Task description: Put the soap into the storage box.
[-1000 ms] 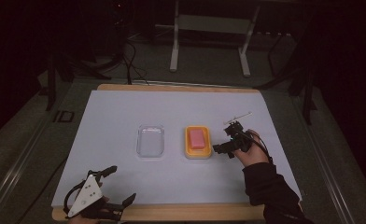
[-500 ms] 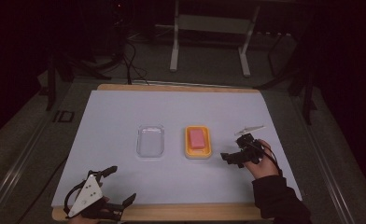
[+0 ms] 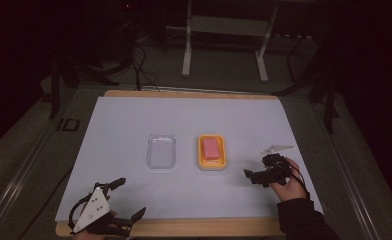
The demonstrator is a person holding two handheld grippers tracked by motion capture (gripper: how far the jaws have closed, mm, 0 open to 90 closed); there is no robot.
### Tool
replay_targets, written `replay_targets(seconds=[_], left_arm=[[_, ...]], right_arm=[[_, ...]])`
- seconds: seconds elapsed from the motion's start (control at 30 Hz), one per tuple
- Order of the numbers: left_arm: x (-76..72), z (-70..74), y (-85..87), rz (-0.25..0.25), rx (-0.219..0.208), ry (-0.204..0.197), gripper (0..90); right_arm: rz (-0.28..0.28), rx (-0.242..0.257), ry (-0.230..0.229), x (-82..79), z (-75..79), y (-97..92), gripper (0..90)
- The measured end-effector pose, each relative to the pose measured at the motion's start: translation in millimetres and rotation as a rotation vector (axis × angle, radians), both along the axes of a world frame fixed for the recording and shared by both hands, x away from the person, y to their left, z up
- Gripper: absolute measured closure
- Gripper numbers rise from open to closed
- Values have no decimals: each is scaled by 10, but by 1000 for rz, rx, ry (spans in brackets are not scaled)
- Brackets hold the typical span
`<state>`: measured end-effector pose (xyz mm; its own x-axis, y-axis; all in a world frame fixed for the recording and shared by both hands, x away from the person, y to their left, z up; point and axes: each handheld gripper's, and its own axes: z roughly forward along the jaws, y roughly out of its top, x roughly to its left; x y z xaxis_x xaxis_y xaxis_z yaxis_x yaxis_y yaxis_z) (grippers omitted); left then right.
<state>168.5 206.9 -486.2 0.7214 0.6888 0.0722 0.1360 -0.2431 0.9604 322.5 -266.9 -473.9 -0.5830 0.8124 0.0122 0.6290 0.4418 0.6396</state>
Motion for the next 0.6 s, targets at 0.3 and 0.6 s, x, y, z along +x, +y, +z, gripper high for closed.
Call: replay_targets(seconds=[0.3, 0.6], left_arm=[[0, 1, 2, -2, 0, 0, 2], [1, 2, 3, -5, 1, 1, 2]], right_arm=[[-7, 28, -22, -124, -10, -98, 121], [-16, 24, -66, -247, -87, -106, 121]])
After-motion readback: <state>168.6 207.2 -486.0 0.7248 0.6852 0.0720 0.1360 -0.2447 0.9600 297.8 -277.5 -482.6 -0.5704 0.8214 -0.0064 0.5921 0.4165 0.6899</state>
